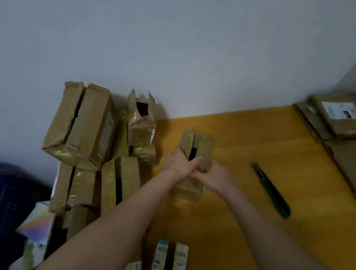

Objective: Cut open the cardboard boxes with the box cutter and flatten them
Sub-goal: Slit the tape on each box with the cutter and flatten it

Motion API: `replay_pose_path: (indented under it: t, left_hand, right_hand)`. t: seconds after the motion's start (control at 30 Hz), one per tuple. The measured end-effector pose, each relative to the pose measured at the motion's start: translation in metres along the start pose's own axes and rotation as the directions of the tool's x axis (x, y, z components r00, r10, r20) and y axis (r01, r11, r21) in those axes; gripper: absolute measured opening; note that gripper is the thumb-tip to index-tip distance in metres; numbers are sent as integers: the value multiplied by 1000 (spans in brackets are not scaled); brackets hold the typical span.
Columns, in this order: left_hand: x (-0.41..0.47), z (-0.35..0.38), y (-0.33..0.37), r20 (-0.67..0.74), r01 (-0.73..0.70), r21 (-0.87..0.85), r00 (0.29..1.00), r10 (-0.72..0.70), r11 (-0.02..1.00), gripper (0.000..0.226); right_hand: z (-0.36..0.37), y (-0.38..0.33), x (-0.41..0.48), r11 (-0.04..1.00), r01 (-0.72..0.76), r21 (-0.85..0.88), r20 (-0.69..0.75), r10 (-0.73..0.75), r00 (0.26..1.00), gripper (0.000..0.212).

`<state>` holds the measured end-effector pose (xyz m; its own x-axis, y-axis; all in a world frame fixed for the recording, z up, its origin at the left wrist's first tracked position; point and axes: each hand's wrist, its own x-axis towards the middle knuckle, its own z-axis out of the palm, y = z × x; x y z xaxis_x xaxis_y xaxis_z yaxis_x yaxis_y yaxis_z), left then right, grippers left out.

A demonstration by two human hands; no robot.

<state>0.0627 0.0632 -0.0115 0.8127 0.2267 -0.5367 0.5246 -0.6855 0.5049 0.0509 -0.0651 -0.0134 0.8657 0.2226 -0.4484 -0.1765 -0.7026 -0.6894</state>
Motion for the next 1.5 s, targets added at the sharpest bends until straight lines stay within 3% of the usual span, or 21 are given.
replay_pose_path:
  t: [0.1, 0.2, 0.33, 0.5, 0.6, 0.73, 0.9, 0.97, 1.0, 1.07, 1.13, 1.2, 1.3, 1.37, 1.4, 1.5]
  left_hand:
    - [-1, 12, 9, 44, -29, 73, 999, 26, 997, 97]
    - [-3, 24, 18, 16, -55, 199, 998, 53, 978, 107]
    - [-9, 47, 27, -63, -93, 408, 990, 129, 908, 115]
    - [-3, 54, 27, -109, -80, 452, 984, 144, 888, 115]
    - [-4, 57, 24, -151, -101, 457, 970, 189, 884, 115]
    - [-10, 63, 23, -162, -106, 545, 960, 228, 832, 108]
    - [-18, 63, 20, -128, -21, 533, 986, 105, 846, 109]
    - [-24, 55, 16, -140, -25, 467, 985, 103, 884, 107]
    - [-26, 48, 14, -144, -45, 352, 984, 101, 935, 106]
    - [-33, 32, 10, -108, -64, -129, 993, 50, 990, 103]
    - [-43, 18, 7, -8, 13, -565, 1000, -21, 825, 92]
    - [-49, 10, 3, 105, 109, -727, 993, -48, 677, 60]
    - [-55, 4, -4, 247, 240, -825, 967, -56, 512, 29]
    - [-58, 3, -8, 283, 272, -827, 958, -53, 492, 29]
    - [-58, 4, -10, 276, 265, -804, 959, -61, 532, 32]
    - [-55, 9, -11, 135, 108, -570, 990, -37, 815, 34]
  right_hand:
    - [-3, 20, -9, 999, -1, 47, -3, 1, 1000, 43]
    - [-13, 43, -12, 993, -85, -85, -19, 84, 996, 47]
    - [-29, 82, -8, 907, -290, -304, -258, 215, 942, 43]
    - [-46, 142, 1, 787, -454, -418, -277, 365, 889, 61]
    - [-51, 162, 7, 736, -494, -463, -268, 415, 870, 57]
    - [-52, 173, 9, 764, -453, -459, -343, 319, 884, 38]
    - [-42, 174, 6, 843, -424, -332, -308, 327, 893, 54]
    - [-41, 163, 0, 886, -442, -140, -234, 405, 884, 51]
    - [-41, 155, -1, 890, -454, 27, -178, 451, 874, 47]
    - [-42, 136, -3, 788, -425, 445, -62, 501, 863, 39]
    - [-44, 116, -3, 622, -335, 707, 23, 454, 891, 37]
    - [-48, 95, -5, 490, -282, 825, 86, 384, 919, 37]
    - [-54, 70, -10, 349, -251, 903, 163, 263, 951, 30]
    - [-55, 62, -14, 404, -232, 885, 146, 233, 961, 37]
    - [-54, 60, -15, 456, -210, 865, 110, 235, 966, 42]
    - [-54, 55, -21, 620, -127, 775, -48, 258, 965, 48]
